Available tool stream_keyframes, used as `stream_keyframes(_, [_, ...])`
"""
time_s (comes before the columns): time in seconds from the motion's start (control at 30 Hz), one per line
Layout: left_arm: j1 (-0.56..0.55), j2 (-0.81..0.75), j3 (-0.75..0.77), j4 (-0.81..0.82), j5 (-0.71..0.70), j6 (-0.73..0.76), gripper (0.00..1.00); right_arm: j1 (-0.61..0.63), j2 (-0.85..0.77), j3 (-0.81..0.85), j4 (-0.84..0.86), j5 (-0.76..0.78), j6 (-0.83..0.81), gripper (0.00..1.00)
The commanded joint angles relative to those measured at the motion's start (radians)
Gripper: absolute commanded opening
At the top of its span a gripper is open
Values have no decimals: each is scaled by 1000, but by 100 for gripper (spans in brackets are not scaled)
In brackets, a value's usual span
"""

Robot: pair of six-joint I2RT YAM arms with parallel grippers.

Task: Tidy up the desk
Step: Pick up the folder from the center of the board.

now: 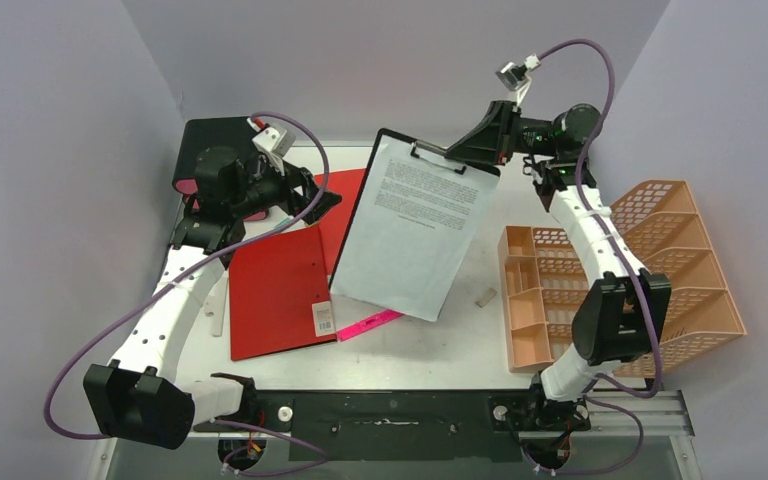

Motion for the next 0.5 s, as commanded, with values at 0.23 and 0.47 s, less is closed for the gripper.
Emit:
stream_keyframes(0.23, [8, -23, -10, 48, -19, 0, 96, 110, -135, 395, -1354, 849, -1250, 5])
stream_keyframes(0.47, [10, -38, -12, 15, -28, 36, 96, 160, -132, 611, -1634, 1115, -1640, 5])
